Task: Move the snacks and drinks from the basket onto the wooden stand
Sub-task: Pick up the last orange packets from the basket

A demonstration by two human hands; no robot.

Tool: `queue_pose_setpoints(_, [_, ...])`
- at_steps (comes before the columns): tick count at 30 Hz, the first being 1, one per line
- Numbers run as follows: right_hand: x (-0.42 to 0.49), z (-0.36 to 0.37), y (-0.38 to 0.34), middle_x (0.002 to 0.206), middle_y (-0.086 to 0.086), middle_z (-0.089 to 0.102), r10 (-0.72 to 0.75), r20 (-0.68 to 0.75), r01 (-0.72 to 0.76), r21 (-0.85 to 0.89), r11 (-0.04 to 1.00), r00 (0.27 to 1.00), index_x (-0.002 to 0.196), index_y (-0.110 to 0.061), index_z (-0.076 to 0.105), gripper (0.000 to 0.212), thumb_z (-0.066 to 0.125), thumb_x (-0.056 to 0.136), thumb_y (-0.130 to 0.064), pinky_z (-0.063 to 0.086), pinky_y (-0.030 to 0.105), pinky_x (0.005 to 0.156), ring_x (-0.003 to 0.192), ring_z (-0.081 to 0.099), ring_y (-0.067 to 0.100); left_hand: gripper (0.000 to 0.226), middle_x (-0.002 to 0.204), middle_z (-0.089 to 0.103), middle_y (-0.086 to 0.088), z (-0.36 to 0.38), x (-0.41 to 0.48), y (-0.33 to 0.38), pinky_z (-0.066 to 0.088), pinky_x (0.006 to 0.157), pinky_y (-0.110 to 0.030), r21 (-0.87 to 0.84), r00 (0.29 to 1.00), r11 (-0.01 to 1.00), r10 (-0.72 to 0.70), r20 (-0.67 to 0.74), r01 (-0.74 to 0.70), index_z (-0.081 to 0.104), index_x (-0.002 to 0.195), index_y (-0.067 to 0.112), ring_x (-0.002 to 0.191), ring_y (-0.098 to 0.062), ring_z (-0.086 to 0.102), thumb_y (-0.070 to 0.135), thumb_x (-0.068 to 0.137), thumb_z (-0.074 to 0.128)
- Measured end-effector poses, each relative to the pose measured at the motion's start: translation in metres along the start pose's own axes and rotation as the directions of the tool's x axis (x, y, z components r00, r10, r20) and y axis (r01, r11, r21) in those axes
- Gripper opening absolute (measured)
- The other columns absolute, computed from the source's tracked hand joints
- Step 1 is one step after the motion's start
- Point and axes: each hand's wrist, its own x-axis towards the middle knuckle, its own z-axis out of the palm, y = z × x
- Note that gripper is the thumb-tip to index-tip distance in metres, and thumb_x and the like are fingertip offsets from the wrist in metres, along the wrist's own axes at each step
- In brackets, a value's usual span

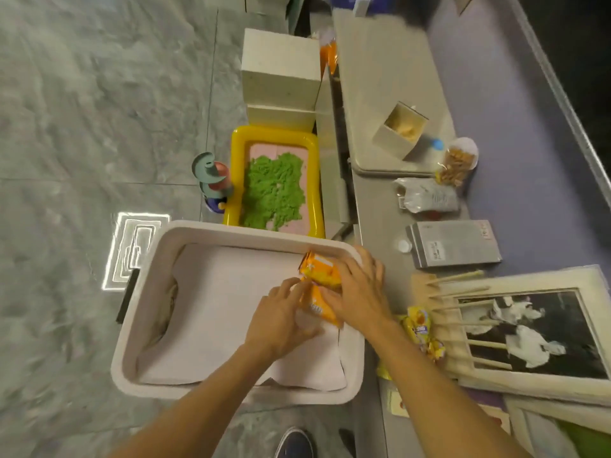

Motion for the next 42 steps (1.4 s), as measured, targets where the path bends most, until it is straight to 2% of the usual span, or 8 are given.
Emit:
queue_pose_setpoints(4, [0.008,0.016,0.001,0.148,0.002,0.06,0.028,-0.059,-0.026,0.04,0.999,0.998,0.145,-0.024,0.061,0.063,0.062,0.097,-0.065,0.028,0.057,0.117,0.152,0.03,0.035,0.082,0.151,0.05,0.003,0.011,0.01,-0.005,0.05,0.098,-0.042,-0.059,0.996,0.998,0.014,-0.085,-0.019,0.049,0.147,0.026,0.123,-0.027,0.056,0.059,0.075,0.073])
queue_pose_setpoints(7, [0.007,0.019,-0.001,0.144,-0.001,0.064,0.053,-0.054,-0.047,0.103,0.994,0.997,0.141,-0.028,0.064,0.058,0.071,0.094,-0.06,0.025,0.055,0.119,0.155,0.027,0.032,0.058,0.137,0.059,0.003,0.007,0.01,-0.005,0.044,0.08,-0.029,-0.038,0.994,0.999,0.024,-0.107,-0.029,0.055,0.13,0.023,0.109,-0.024,0.06,0.049,0.083,0.078])
queue_pose_setpoints(11, [-0.005,-0.004,-0.005,0.134,0.0,0.07,0.074,-0.122,-0.048,0.205,0.978,0.99,0.137,-0.025,0.068,0.062,0.085,0.084,-0.051,0.027,0.049,0.112,0.148,0.039,0.032,0.057,0.134,0.061,0.005,-0.017,-0.015,-0.01,0.051,0.077,-0.03,-0.047,0.992,0.998,0.033,-0.118,-0.039,0.053,0.125,0.024,0.099,-0.023,0.065,0.046,0.083,0.084])
queue_pose_setpoints(15, [-0.02,-0.074,-0.017,0.13,0.004,0.068,0.126,-0.095,-0.087,0.339,0.937,0.987,0.142,-0.019,0.064,0.065,0.083,0.089,-0.05,0.044,0.041,0.099,0.124,0.06,0.029,0.068,0.127,0.065,0.003,-0.082,-0.049,0.007,0.054,0.083,-0.033,-0.109,0.977,0.994,-0.003,-0.211,-0.021,0.052,0.136,0.023,0.1,-0.023,0.067,0.043,0.082,0.087])
queue_pose_setpoints(21, [-0.041,-0.252,-0.037,0.126,0.004,0.069,0.221,-0.232,-0.077,0.504,0.86,0.947,0.139,-0.019,0.064,0.058,0.083,0.091,-0.046,0.051,0.035,0.082,0.111,0.067,0.027,0.06,0.107,0.065,0.001,-0.24,-0.087,0.092,0.052,0.07,-0.039,-0.145,0.937,0.987,0.011,-0.349,-0.066,0.054,0.116,0.019,0.085,-0.022,0.063,0.035,0.074,0.094])
queue_pose_setpoints(26, [-0.077,-0.42,-0.049,0.131,0.003,0.069,0.31,-0.367,-0.047,0.578,0.815,0.877,0.139,-0.022,0.063,0.057,0.083,0.092,-0.047,0.053,0.035,0.086,0.115,0.066,0.024,0.07,0.132,0.062,-0.002,-0.369,-0.123,0.181,0.058,0.082,-0.043,0.008,0.873,0.966,0.237,-0.425,-0.258,0.066,0.131,0.02,0.098,-0.029,0.068,0.035,0.069,0.097])
queue_pose_setpoints(32, [-0.137,-0.568,-0.054,0.124,0.003,0.07,0.364,-0.446,-0.105,0.506,0.856,0.818,0.133,-0.022,0.065,0.055,0.083,0.09,-0.052,0.056,0.037,0.084,0.107,0.068,0.026,0.067,0.135,0.062,0.003,-0.481,-0.173,0.28,0.059,0.082,-0.034,0.148,0.756,0.877,0.47,-0.455,-0.457,0.069,0.13,0.02,0.096,-0.018,0.066,0.044,0.072,0.093])
queue_pose_setpoints(42, [-0.283,-0.649,-0.065,0.137,0.004,0.066,0.638,-0.543,-0.355,0.54,0.763,0.545,0.145,-0.021,0.057,0.066,0.082,0.091,-0.053,0.059,0.042,0.094,0.119,0.066,0.028,0.059,0.103,0.07,0.009,-0.511,-0.221,0.411,0.057,0.073,-0.034,0.242,0.576,0.631,0.774,-0.264,-0.737,0.069,0.124,0.029,0.082,-0.013,0.066,0.05,0.074,0.091])
